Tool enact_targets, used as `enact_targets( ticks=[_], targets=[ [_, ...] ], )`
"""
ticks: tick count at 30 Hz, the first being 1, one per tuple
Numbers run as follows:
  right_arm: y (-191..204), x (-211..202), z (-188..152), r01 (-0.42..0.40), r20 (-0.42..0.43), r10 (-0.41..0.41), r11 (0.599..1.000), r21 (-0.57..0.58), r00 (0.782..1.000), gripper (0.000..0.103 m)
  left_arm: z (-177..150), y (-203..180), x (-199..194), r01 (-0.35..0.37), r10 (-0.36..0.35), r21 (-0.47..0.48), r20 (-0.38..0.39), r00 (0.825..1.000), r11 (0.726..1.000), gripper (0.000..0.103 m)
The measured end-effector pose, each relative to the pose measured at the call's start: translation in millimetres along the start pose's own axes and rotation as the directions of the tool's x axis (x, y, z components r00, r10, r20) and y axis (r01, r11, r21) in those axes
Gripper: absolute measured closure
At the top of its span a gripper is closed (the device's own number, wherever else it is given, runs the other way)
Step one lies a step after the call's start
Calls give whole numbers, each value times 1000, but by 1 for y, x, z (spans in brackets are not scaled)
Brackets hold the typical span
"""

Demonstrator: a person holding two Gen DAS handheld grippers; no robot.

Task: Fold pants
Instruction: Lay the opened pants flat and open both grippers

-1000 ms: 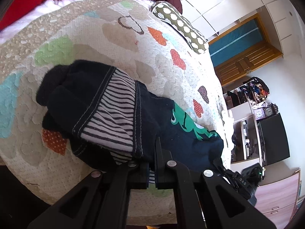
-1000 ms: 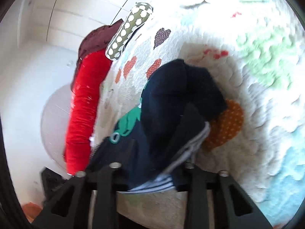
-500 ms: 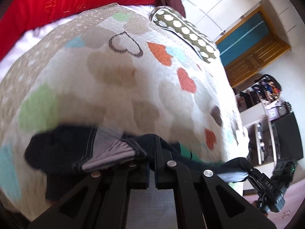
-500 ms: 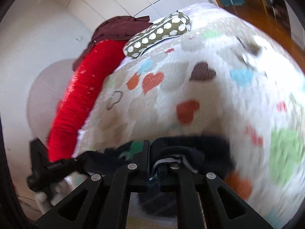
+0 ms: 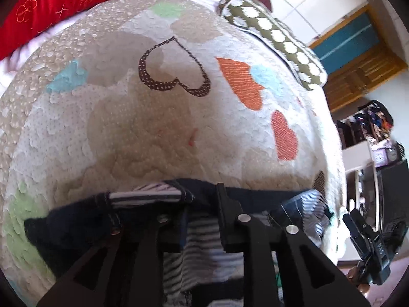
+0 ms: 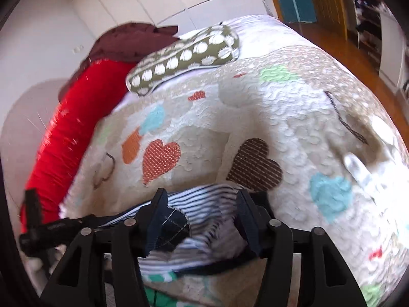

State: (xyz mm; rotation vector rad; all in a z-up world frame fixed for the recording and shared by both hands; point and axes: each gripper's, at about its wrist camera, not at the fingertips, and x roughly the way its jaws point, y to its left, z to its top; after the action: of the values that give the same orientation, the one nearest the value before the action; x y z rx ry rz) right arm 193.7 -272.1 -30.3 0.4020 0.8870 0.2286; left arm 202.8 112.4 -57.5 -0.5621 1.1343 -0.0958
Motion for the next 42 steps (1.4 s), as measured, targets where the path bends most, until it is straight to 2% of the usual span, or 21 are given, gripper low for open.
enact_targets(
  ticks=[4, 9, 12, 13, 14, 15, 18, 20, 22, 23, 24, 25, 26, 27, 28, 29, 31, 32, 36, 38, 42],
  targets=[
    [-24, -31, -25, 24, -1, -24, 1000, 12, 1000, 39, -25, -6, -34, 45, -46, 46, 26, 999, 998, 71],
    [-47, -55, -78, 35, -33, -34, 999, 21, 999, 39, -69, -9, -73, 76, -80, 68, 58, 995, 995, 61],
    [-62, -52, -105, 11, -64, -6, 997, 80, 998, 39, -103, -6, -87, 105, -108, 57, 54, 993, 993, 60],
    [-69, -48, -114, -17, -76, 26, 992, 124, 997, 39, -116, -6, -91, 103, -106, 55, 56, 993, 993, 60],
    [-72, -46, -120, -44, -73, 56, 987, 154, 996, 49, -126, -5, -94, 94, -98, 53, 60, 993, 994, 60],
    [-73, -46, -124, -79, -64, 91, 983, 168, 994, 73, -134, -5, -97, 86, -90, 52, 63, 994, 995, 60],
    [-71, -48, -127, -197, -79, 214, 963, 182, 974, 81, -155, 1, -105, 70, -72, 30, 69, 995, 997, 60],
    [-66, -65, -122, -199, -40, 206, 969, 147, 978, 82, -164, 8, -110, 59, -60, 8, 83, 995, 998, 60],
    [-63, -86, -117, -140, 9, 139, 985, 97, 990, 82, -169, 15, -116, 38, -37, -11, 104, 994, 999, 60],
    [-61, -97, -115, -68, 35, 66, 996, 62, 997, 81, -170, 18, -117, 26, -24, -19, 113, 993, 999, 60],
    [-58, -104, -113, 9, 54, -11, 999, 32, 998, 74, -171, 20, -118, 15, -12, -25, 117, 993, 1000, 60],
    [-55, -109, -113, 117, 76, -117, 993, -2, 990, 68, -172, 22, -117, 2, 1, -32, 121, 993, 999, 60],
    [-51, -114, -114, 260, 107, -255, 965, -43, 961, 60, -173, 24, -117, -9, 13, -37, 124, 992, 999, 59],
    [-47, -115, -114, 365, 129, -354, 928, -75, 927, 51, -175, 26, -117, -17, 22, -40, 125, 992, 999, 59],
    [-45, -116, -115, 411, 135, -397, 907, -93, 908, 49, -176, 28, -116, -24, 29, -42, 125, 992, 999, 59],
    [-46, -119, -117, 387, 126, -375, 918, -87, 918, 49, -176, 31, -114, -29, 35, -47, 121, 992, 998, 58],
    [-50, -124, -118, 282, 103, -277, 959, -42, 955, 49, -177, 36, -111, -31, 38, -63, 113, 993, 998, 58],
    [-49, -125, -118, 246, 98, -243, 969, -27, 965, 49, -178, 39, -110, -27, 34, -69, 111, 993, 997, 58],
    [-39, -109, -103, 136, 56, -134, 990, -28, 989, 48, -183, 40, -113, -36, 43, -59, 122, 992, 998, 58],
    [-32, -86, -84, 77, 29, -77, 997, -7, 997, 43, -185, 38, -117, -34, 40, -50, 132, 990, 998, 58],
    [-32, -28, -48, 83, -34, -81, 994, 66, 996, 39, -185, 41, -119, -22, 28, -52, 132, 991, 998, 58]
  ],
)
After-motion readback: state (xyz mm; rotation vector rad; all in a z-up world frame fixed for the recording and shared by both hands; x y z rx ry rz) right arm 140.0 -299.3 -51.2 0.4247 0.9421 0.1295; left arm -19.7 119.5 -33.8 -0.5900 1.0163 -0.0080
